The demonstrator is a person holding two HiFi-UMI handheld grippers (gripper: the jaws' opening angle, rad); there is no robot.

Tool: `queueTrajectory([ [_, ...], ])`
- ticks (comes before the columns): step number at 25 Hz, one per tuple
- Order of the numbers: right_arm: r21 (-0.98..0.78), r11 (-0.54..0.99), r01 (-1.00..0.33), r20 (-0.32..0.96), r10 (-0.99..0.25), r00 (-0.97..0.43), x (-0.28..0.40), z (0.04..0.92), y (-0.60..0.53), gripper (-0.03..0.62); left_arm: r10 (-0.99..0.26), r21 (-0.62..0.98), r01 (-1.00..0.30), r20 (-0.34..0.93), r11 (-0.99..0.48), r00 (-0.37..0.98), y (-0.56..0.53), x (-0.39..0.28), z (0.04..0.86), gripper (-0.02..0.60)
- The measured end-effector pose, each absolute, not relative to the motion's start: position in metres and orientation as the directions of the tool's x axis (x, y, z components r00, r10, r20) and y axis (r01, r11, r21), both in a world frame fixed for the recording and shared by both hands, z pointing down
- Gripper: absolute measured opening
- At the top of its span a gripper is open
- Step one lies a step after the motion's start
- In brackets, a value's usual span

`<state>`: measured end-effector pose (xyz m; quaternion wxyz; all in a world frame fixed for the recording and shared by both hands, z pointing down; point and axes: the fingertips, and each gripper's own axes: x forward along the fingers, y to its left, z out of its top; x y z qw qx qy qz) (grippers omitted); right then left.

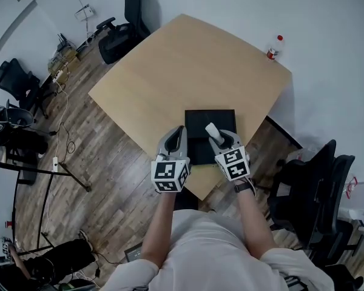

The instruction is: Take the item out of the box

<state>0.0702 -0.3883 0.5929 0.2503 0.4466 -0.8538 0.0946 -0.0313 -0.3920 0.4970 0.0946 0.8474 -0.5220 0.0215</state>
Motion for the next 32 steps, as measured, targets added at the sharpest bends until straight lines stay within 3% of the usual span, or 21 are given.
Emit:
queueTrajectory([
  [9, 0.229, 0.537, -0.812, 0.415, -0.808, -0.417, 0.083, 0.521, -0.366, 0.146, -0.878, 0.123, -0.881, 0.099, -0.456, 0.468, -0.368, -0.022, 0.471, 0.008],
  [32, 0.098, 0.284, -0.954, 0.058, -0.958, -0.279, 0.155, 0.401, -0.269, 0.144, -0.910, 0.007, -0.910, -0.039, -0.414, 0.413, -0.278, -0.020, 0.399, 0.009],
])
